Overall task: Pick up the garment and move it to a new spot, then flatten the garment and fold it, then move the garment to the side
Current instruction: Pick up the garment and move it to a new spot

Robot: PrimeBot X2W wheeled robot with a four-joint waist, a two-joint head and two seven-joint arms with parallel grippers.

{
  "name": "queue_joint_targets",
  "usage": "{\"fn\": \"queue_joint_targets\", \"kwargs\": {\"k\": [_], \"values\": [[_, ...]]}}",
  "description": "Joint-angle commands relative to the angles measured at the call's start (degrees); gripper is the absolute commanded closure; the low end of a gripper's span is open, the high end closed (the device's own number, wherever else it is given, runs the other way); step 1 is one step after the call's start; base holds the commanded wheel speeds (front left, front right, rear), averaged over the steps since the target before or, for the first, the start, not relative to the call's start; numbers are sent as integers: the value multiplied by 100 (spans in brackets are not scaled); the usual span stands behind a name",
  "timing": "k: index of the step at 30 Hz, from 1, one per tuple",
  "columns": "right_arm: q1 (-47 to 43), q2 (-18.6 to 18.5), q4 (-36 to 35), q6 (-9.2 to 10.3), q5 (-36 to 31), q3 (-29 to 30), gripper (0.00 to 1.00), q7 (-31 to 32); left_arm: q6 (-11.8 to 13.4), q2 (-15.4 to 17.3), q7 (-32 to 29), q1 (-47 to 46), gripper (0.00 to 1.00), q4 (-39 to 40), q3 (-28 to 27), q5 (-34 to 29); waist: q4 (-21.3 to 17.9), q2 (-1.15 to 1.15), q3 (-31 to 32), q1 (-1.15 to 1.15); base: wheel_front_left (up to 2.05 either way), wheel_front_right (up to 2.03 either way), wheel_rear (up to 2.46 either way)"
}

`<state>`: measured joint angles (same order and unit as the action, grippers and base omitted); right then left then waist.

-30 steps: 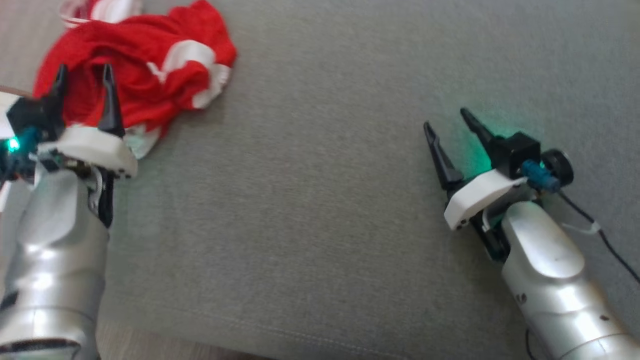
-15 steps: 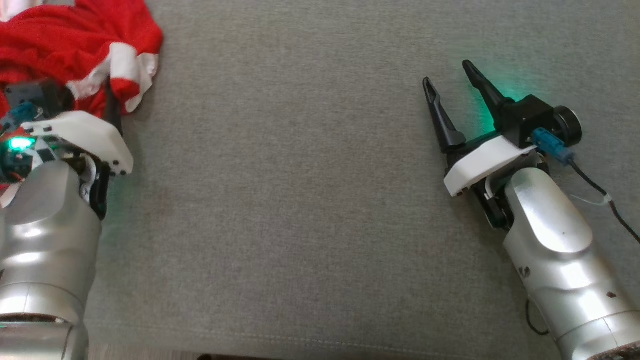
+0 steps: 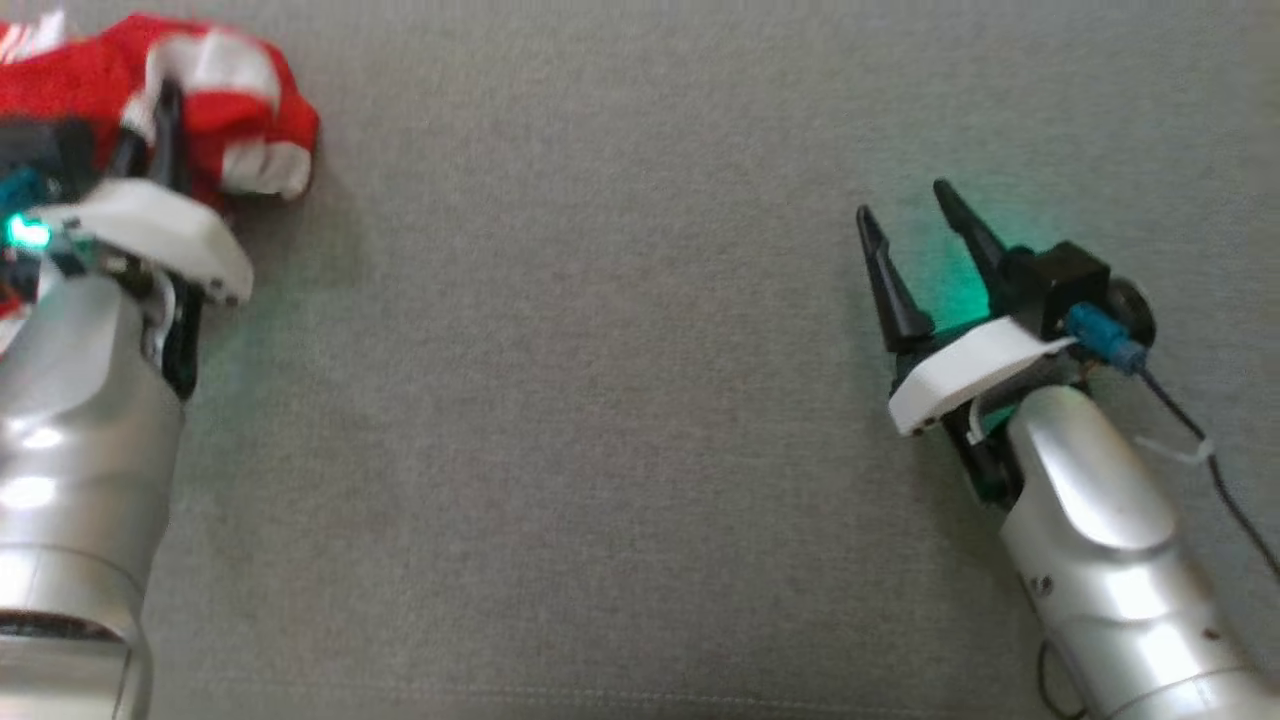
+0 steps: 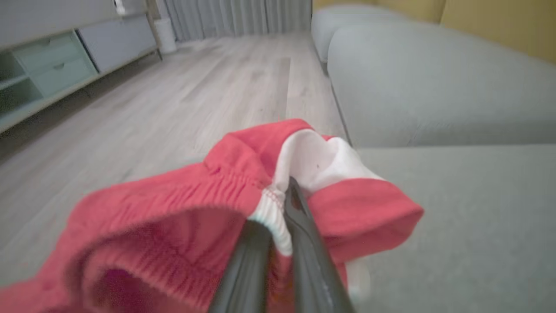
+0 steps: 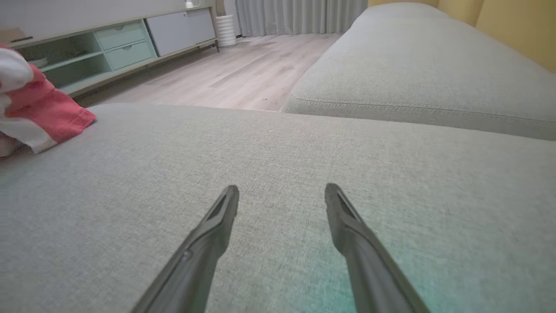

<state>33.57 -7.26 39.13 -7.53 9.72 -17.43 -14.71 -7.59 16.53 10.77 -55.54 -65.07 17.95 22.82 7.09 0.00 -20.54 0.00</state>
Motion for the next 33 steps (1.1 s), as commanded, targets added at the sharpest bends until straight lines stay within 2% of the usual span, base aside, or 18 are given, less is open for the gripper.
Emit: {"fn": "queue_joint_targets", "kwargs": {"k": [1, 5, 9, 16, 17, 23, 28, 29, 30, 31, 33], "values": [[-110, 165, -184, 4, 78, -12, 0, -29, 10, 351, 184, -397, 100, 370, 30, 119, -199, 0, 282, 0, 0, 0, 0], [-265, 304, -229, 4, 146, 29, 0, -29, 10, 320, 310, -482, 100, 818, 426, 296, -584, 0, 590, 0, 0, 0, 0], [-393, 398, -272, 4, 205, -148, 0, -29, 10, 193, 364, -465, 100, 1285, 839, 527, -1138, 0, 818, 0, 0, 0, 0], [-657, 435, -489, 4, 679, -709, 0, -29, 10, -325, 406, -193, 100, 2067, 1519, 982, -2168, 0, 1010, 0, 0, 0, 0], [-657, 435, -489, 4, 679, -709, 0, -29, 10, -325, 406, -193, 100, 2067, 1519, 982, -2168, 0, 1010, 0, 0, 0, 0], [-836, 436, -564, 4, 965, -991, 0, -29, 10, -939, 419, 269, 100, 2449, 2135, 1233, -2722, 0, 1076, 0, 0, 0, 0], [-921, 437, -554, 4, 1032, -1082, 0, -29, 10, -1167, 421, 867, 100, 2403, 2407, 1250, -2864, 0, 1164, 0, 0, 0, 0], [-932, 437, -544, 4, 1036, -1083, 0, -29, 10, -1182, 421, 997, 94, 2343, 2384, 1225, -2861, 0, 1185, 0, 0, 0, 0], [-941, 437, -535, 4, 1036, -1082, 0, -29, 13, -1192, 421, 1121, 53, 2294, 2348, 1175, -2846, 0, 1196, 0, 0, 0, 0], [-951, 437, -529, 4, 1021, -1070, 0, -29, 85, -1180, 421, 1354, 0, 2218, 2208, 1031, -2779, 0, 1217, 0, 0, 0, 0], [-958, 437, -516, 4, 998, -1041, 0, -29, 139, -1133, 422, 1564, 0, 2185, 2057, 858, -2683, 0, 1241, 0, 0, 0, 0]]}}
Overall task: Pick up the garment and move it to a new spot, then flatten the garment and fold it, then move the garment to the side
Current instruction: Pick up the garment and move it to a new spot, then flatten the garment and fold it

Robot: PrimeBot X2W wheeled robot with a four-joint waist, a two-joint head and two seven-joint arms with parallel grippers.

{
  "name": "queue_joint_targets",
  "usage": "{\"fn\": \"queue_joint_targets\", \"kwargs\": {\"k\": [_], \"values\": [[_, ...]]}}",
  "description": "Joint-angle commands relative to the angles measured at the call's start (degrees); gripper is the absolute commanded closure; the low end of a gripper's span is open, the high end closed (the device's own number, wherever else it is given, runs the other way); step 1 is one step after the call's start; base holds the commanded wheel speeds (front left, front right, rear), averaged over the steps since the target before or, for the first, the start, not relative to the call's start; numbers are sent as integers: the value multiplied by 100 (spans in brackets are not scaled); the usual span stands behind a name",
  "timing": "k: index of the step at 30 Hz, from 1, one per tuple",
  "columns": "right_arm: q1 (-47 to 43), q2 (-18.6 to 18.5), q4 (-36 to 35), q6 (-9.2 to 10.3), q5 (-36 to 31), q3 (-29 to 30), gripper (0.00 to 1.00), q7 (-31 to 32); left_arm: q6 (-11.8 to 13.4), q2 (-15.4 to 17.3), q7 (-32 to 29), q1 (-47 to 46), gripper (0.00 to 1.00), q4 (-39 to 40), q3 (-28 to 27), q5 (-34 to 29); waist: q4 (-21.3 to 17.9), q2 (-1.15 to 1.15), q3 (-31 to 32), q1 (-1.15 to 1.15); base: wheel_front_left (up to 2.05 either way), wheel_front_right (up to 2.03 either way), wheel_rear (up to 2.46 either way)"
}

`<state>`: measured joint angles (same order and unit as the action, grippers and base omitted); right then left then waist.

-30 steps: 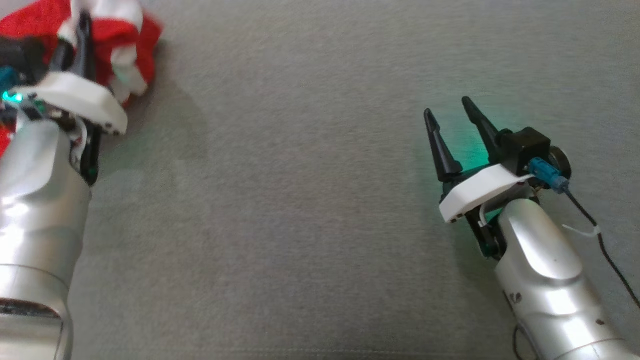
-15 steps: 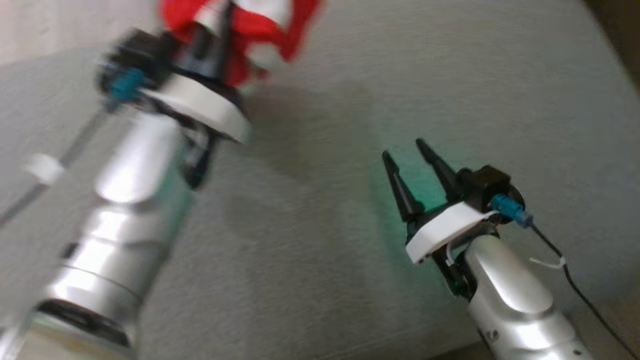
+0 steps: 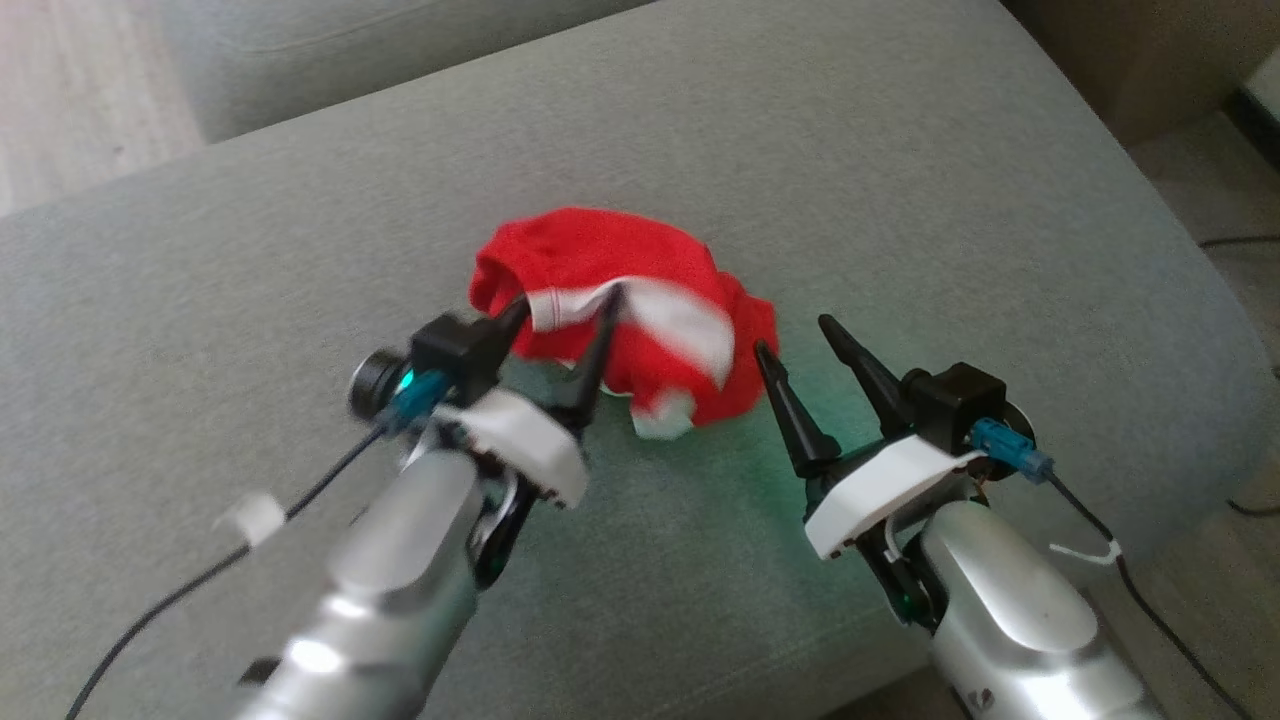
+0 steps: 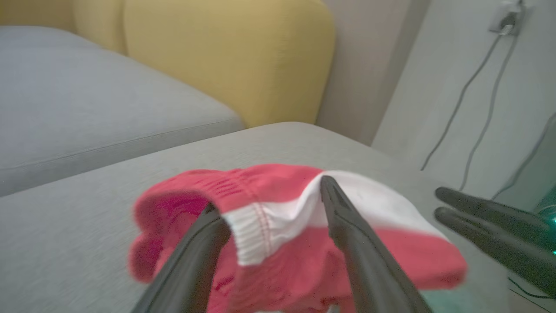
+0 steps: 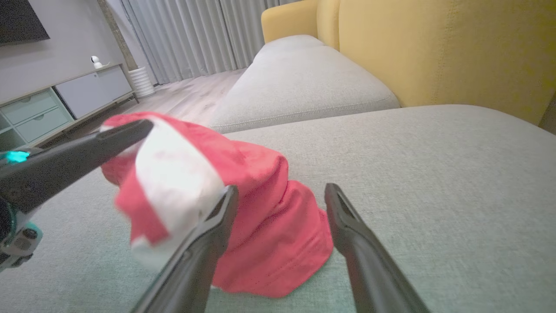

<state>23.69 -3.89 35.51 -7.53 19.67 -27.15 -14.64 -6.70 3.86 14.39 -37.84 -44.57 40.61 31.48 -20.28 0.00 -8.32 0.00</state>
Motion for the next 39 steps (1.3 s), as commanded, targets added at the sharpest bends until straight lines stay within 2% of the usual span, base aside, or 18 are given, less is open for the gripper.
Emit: {"fn": "queue_joint_targets", "kwargs": {"k": [1, 7, 13, 19, 25, 31, 39], "values": [[26, 101, -148, 4, -12, -50, 0, -36, 95, 160, 60, -94, 0, 162, -348, -63, 116, 0, 34, 0, 0, 0, 0], [-56, 101, -64, 4, -119, 161, 0, -36, 336, 381, 61, 760, 0, 680, -1253, -593, 577, 0, 200, 0, 0, 0, 0], [-235, 101, 12, 4, -244, 518, 0, -36, 424, 363, 61, 1827, 0, 1128, -2256, -942, 1097, 0, 432, 0, 0, 0, 0], [-414, 101, 16, 4, -392, 846, 0, -36, 396, 180, 61, 2649, 0, 1636, -3118, -1337, 1474, 0, 551, 0, 0, 0, 0], [-611, 101, 11, 4, -443, 1074, 0, -36, 257, -32, 61, 3308, 0, 2134, -3725, -1642, 1626, 0, 637, 0, 0, 0, 0], [-703, 102, 27, 4, -500, 1163, 0, -36, 168, -91, 61, 3560, 0, 2332, -3930, -1768, 1661, 0, 658, 0, 0, 0, 0], [-733, 102, 36, 4, -537, 1096, 0, -36, 176, -97, 61, 3516, 0, 2359, -3798, -1556, 1669, 0, 624, 0, 0, 0, 0]]}}
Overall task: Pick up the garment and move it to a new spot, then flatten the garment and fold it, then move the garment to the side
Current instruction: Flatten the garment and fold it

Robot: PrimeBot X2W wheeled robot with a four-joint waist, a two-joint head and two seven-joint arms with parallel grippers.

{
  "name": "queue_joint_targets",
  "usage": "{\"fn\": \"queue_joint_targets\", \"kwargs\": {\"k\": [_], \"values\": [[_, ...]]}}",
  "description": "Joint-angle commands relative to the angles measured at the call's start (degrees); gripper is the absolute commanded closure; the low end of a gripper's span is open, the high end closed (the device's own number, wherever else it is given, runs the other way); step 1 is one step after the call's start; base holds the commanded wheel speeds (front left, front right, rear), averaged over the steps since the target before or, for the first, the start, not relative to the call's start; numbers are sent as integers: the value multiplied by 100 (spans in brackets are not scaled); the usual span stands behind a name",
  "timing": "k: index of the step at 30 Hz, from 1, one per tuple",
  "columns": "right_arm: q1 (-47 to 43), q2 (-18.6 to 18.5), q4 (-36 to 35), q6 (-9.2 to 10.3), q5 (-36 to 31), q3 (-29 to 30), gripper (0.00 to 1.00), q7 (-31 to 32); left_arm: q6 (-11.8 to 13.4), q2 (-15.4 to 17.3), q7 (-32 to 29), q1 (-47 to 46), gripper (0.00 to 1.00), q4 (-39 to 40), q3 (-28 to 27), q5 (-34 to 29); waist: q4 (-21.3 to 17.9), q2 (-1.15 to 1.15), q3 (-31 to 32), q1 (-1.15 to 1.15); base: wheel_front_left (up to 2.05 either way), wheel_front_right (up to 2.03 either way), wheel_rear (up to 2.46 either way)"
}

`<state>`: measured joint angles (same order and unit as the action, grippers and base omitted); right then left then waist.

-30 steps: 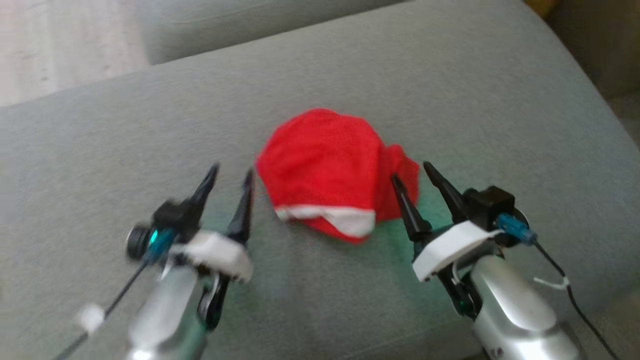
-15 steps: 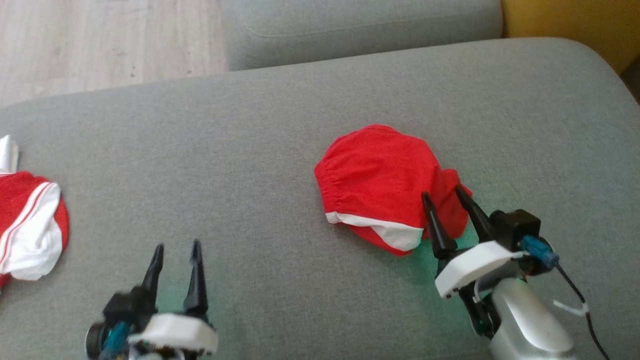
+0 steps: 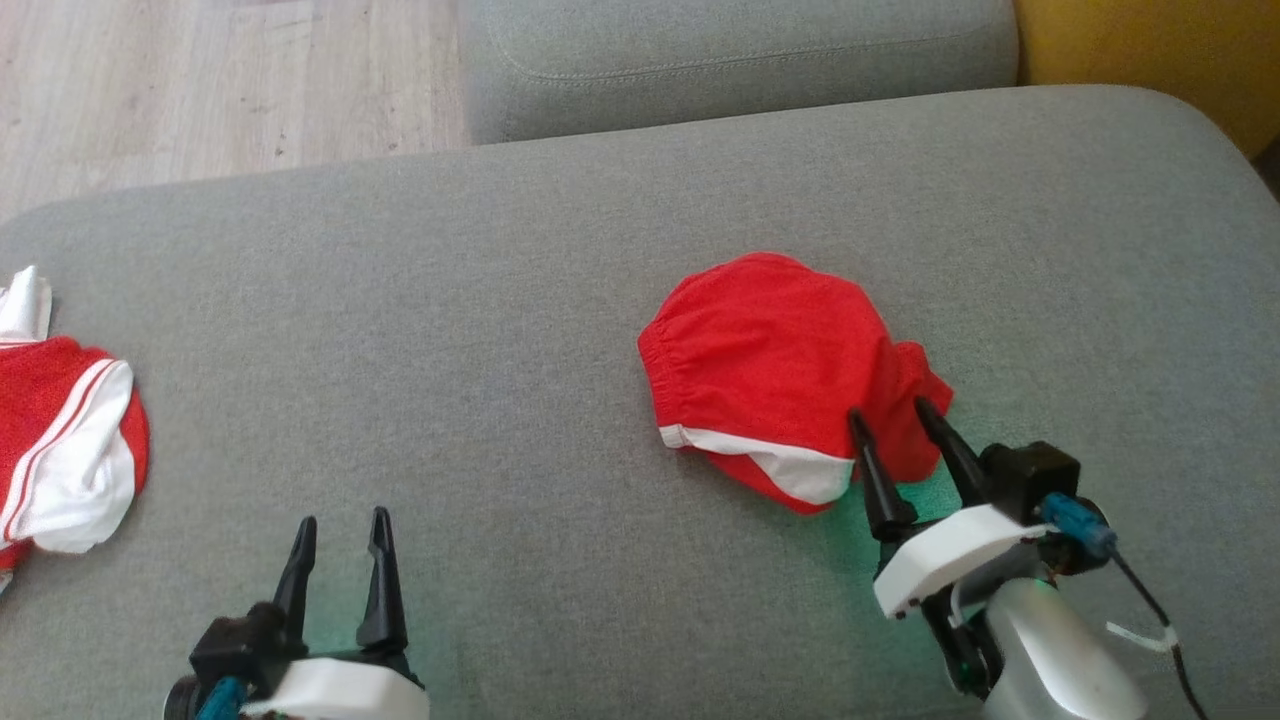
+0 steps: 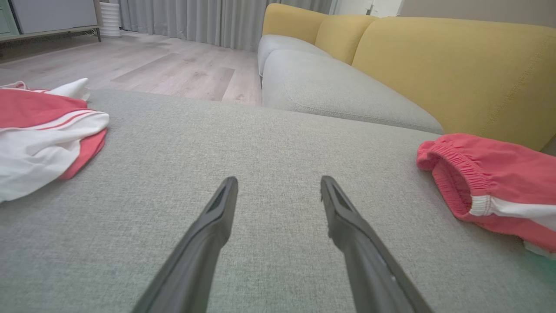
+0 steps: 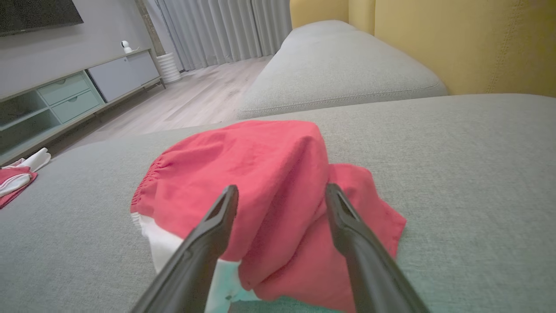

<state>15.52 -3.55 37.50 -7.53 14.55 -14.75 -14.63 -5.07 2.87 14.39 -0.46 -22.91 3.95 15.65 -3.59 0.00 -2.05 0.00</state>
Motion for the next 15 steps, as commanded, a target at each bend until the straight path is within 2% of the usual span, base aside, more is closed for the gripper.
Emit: {"fn": "queue_joint_targets", "kwargs": {"k": [1, 8, 15], "values": [[62, 67, -155, 4, -18, -187, 0, -37, 12, 2, 61, -230, 0, 191, -113, 43, 4, 0, -9, 0, 0, 0, 0], [-94, 68, -142, 4, 36, -437, 0, -37, -75, 1, 61, -318, 0, 148, 146, 238, 8, 0, -81, 0, 0, 0, 0], [63, 68, -190, 4, 62, -490, 0, -37, -231, 1, 61, -882, 0, -65, 993, 786, -257, 0, -326, 0, 0, 0, 0]]}}
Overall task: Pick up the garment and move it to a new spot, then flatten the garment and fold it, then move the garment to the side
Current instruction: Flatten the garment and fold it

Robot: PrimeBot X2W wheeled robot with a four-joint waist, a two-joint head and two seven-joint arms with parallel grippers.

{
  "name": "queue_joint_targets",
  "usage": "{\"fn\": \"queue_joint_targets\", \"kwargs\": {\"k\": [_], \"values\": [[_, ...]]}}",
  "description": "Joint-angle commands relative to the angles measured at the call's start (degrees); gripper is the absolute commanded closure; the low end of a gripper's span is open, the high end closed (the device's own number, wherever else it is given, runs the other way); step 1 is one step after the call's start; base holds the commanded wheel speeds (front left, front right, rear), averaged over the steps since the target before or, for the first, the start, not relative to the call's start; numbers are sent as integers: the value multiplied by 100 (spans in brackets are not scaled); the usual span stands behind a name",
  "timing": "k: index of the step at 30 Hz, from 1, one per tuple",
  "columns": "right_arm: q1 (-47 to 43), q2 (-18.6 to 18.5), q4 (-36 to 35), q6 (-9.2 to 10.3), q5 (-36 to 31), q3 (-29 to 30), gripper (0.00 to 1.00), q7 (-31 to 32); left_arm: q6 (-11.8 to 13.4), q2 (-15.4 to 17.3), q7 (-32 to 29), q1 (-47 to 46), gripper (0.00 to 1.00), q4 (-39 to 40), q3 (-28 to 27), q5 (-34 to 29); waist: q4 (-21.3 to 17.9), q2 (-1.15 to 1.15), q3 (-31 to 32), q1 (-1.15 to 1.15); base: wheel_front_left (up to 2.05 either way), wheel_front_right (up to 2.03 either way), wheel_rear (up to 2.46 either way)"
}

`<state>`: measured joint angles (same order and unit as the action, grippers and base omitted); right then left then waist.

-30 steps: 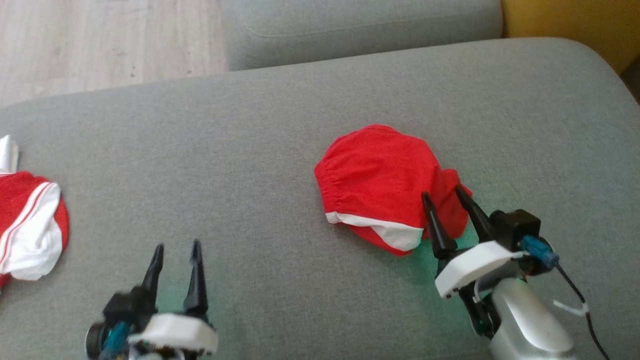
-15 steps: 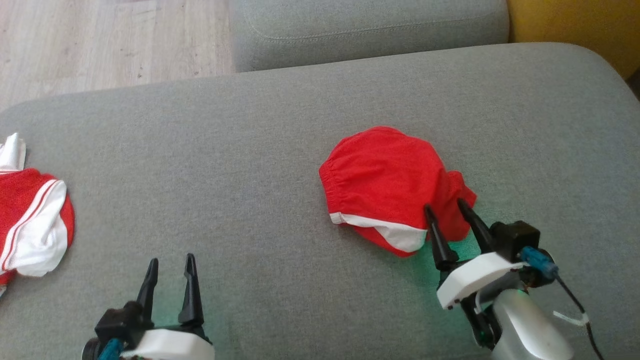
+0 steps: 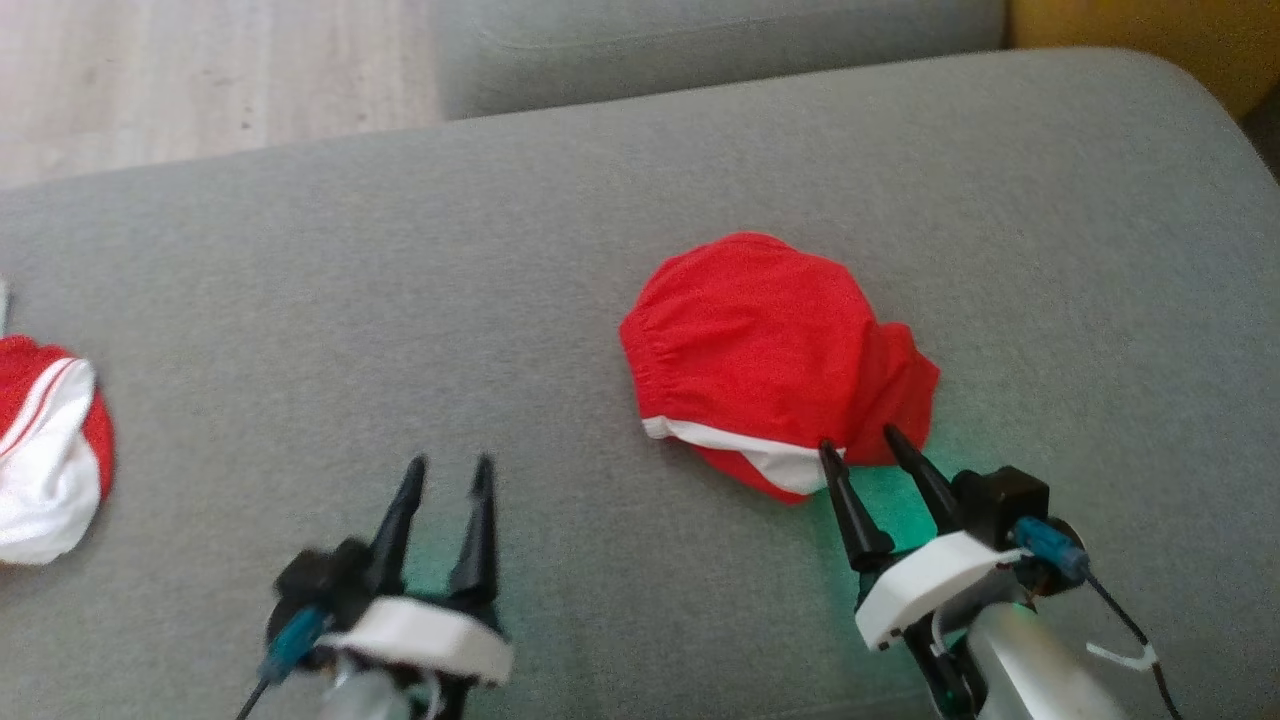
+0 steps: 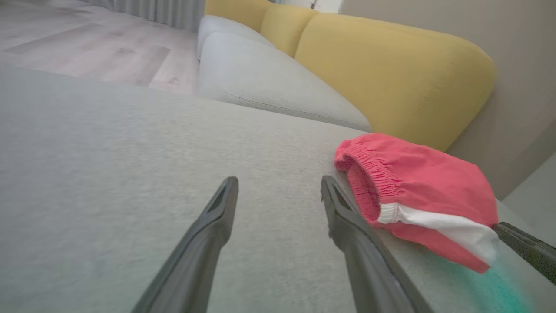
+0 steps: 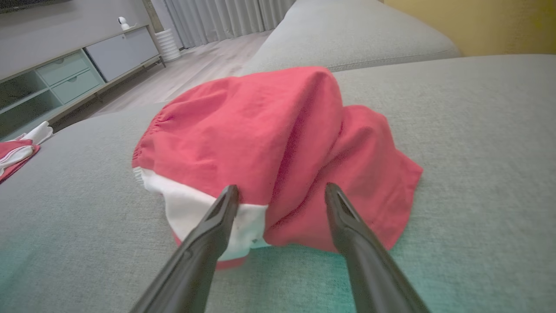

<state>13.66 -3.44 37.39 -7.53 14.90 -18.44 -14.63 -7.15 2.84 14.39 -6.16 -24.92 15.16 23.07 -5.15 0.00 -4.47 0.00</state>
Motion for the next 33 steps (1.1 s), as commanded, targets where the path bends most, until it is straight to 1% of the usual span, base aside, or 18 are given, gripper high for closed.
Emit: {"fn": "queue_joint_targets", "kwargs": {"k": [1, 6, 9, 12, 17, 18, 23, 29, 30, 31, 32, 33], "values": [[281, 57, -191, 4, 33, -117, 0, -37, -27, 4, 61, -436, 0, 79, 89, 129, -165, 0, -130, 0, 0, 0, 0], [419, 57, -249, 4, 69, -163, 0, -37, -32, 4, 61, -1002, 0, -282, 1108, 713, -584, 0, -368, 0, 0, 0, 0], [475, 57, -284, 4, 86, -121, 0, -37, -33, 12, 61, -1260, 0, -575, 1490, 1037, -842, 0, -512, 0, 0, 0, 0], [501, 57, -308, 4, 73, -63, 0, -37, -33, 96, 61, -1410, 0, -751, 1616, 1354, -1042, 0, -641, 0, 0, 0, 0], [515, 57, -343, 4, 24, 91, 0, -37, -33, 318, 61, -1515, 0, -624, 1813, 1956, -1205, 0, -812, 0, 0, 0, 0], [515, 57, -343, 4, 24, 91, 0, -37, -33, 318, 61, -1515, 0, -624, 1813, 1956, -1205, 0, -812, 0, 0, 0, 0], [541, 57, -391, 4, 31, 135, 0, -37, -33, 565, 61, -1603, 0, -544, 1831, 2230, -1272, 0, -937, 0, 0, 0, 0], [562, 57, -416, 4, 64, 151, 0, -37, -34, 764, 61, -1673, 0, -299, 2219, 2519, -1269, 0, -981, 0, 0, 0, 0], [557, 57, -410, 4, 60, 161, 0, -37, -34, 772, 61, -1675, 21, -273, 2266, 2556, -1255, 0, -972, 0, 0, 0, 0], [551, 57, -401, 4, 57, 168, 0, -37, -34, 798, 61, -1688, 68, -260, 2364, 2566, -1244, 0, -963, 0, 0, 0, 0], [546, 57, -390, 4, 57, 173, 0, -37, -34, 814, 61, -1691, 100, -242, 2463, 2615, -1231, 0, -951, 0, 0, 0, 0], [541, 57, -381, 4, 58, 175, 0, -37, -34, 831, 61, -1699, 100, -223, 2542, 2678, -1220, 0, -937, 0, 0, 0, 0]]}}
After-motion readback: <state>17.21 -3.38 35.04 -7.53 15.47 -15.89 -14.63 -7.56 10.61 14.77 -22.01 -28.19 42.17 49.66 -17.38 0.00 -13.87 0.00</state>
